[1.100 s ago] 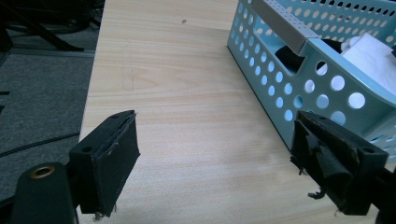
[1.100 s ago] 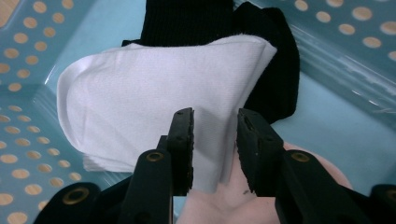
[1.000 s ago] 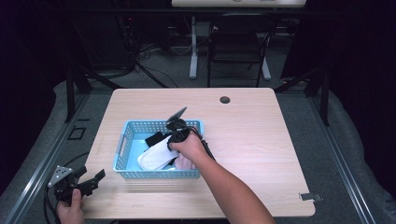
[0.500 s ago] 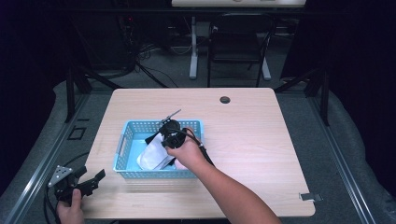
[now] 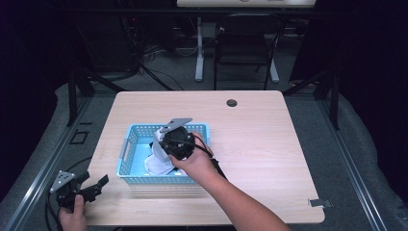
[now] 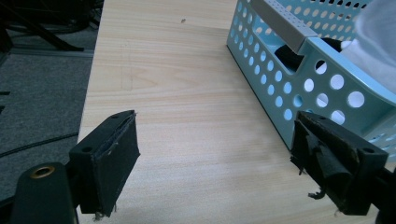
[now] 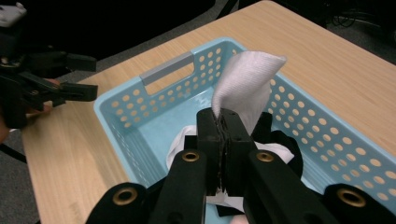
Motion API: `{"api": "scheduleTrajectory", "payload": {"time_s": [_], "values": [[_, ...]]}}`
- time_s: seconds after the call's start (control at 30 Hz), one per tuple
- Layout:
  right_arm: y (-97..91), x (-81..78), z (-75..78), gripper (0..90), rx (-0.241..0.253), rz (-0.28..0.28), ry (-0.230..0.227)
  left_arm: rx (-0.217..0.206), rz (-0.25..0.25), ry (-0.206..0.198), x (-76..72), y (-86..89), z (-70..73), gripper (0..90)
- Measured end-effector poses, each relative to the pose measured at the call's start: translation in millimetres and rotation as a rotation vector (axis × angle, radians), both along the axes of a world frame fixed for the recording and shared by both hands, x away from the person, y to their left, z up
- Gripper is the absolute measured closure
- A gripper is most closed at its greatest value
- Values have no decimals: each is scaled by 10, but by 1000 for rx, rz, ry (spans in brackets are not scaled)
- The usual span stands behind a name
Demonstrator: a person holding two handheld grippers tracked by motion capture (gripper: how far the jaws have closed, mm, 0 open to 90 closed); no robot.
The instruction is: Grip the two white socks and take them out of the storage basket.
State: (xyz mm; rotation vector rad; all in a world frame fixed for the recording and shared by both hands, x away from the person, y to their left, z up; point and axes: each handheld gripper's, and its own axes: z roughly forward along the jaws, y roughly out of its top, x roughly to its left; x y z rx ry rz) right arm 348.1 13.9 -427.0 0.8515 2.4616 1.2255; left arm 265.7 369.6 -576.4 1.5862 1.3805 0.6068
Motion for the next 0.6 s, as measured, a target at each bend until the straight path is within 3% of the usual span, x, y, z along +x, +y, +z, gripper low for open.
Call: {"api": "scheduleTrajectory", "payload": {"time_s": [0.23, 0.37, 0.6], "values": [[-311, -117, 269, 885, 63, -13, -7, 0, 0, 1, 0, -1, 0, 151], [-450, -169, 342, 885, 69, -25, -19, 0, 1, 1, -1, -1, 0, 151], [-896, -318, 476, 885, 121, -97, -57, 1, 0, 4, -1, -5, -1, 151]]}}
